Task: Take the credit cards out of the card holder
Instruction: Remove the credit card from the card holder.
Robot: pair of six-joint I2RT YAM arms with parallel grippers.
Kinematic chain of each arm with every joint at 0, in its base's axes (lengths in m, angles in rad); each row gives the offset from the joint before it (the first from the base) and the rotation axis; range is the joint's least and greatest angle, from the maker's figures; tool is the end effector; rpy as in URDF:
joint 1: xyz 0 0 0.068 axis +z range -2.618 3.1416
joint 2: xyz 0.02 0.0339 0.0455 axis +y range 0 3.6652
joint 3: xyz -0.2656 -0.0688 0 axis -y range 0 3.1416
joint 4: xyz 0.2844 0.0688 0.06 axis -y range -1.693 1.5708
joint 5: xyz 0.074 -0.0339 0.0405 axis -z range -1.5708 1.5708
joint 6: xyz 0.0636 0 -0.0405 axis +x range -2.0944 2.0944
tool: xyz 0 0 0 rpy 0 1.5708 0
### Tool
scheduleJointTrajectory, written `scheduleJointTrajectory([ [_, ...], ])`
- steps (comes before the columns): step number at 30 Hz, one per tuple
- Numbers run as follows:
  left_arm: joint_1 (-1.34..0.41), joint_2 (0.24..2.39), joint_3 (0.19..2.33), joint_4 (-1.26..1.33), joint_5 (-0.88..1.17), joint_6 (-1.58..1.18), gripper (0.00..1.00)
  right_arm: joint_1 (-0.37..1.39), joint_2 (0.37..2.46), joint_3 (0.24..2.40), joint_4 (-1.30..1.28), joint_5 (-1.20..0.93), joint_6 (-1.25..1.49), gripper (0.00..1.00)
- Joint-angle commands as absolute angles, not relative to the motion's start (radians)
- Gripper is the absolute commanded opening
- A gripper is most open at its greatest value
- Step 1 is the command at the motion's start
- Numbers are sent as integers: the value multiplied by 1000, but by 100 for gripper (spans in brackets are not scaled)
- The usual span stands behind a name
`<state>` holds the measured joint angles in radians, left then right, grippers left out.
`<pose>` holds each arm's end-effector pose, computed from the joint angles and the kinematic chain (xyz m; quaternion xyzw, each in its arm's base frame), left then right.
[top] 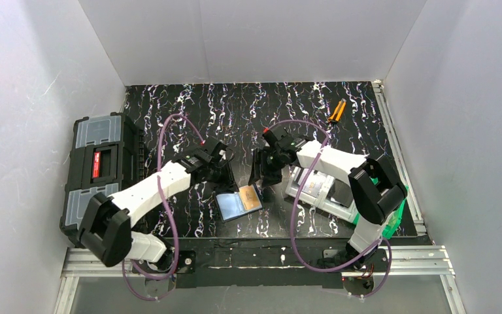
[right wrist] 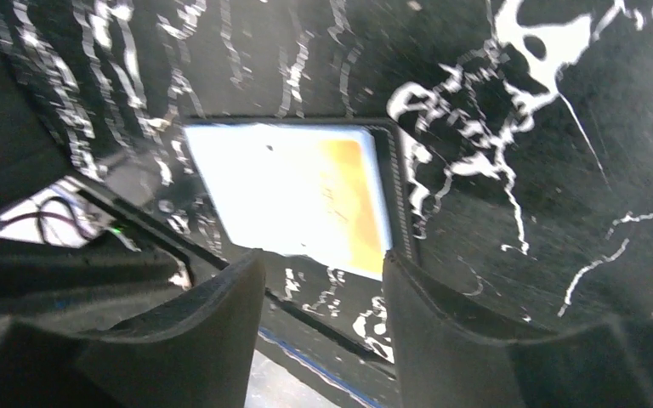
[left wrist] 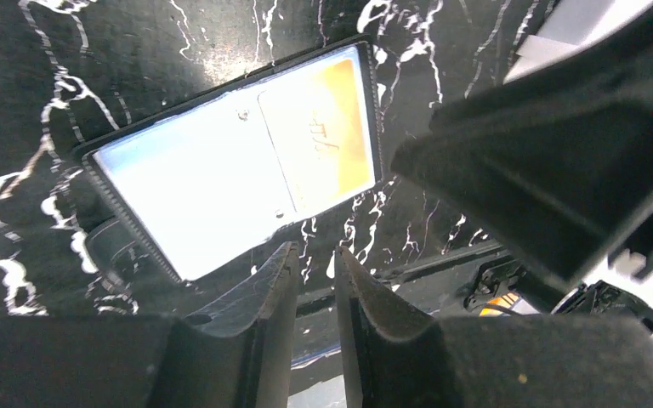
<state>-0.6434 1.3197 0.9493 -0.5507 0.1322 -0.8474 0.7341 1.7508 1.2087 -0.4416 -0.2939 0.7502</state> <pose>0.2540 -0.2009 0.2146 -0.0753 0.9429 -0.2620 0.1916 0.2971 0.2929 0.1672 -0.0347 0.9472 0.2968 0.1162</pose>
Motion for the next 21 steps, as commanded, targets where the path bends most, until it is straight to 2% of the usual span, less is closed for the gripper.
scheduleJointTrajectory([
  [1,-640,1402,896,-412,225,-911,22,750,1741,1153,-504,-254,682,59],
  [15,-624,1539,815,-282,282,-926,20,803,1785,1149,-496,-246,675,41],
  [21,-621,1560,805,-278,286,-924,20,817,1818,1154,-493,-241,678,37],
])
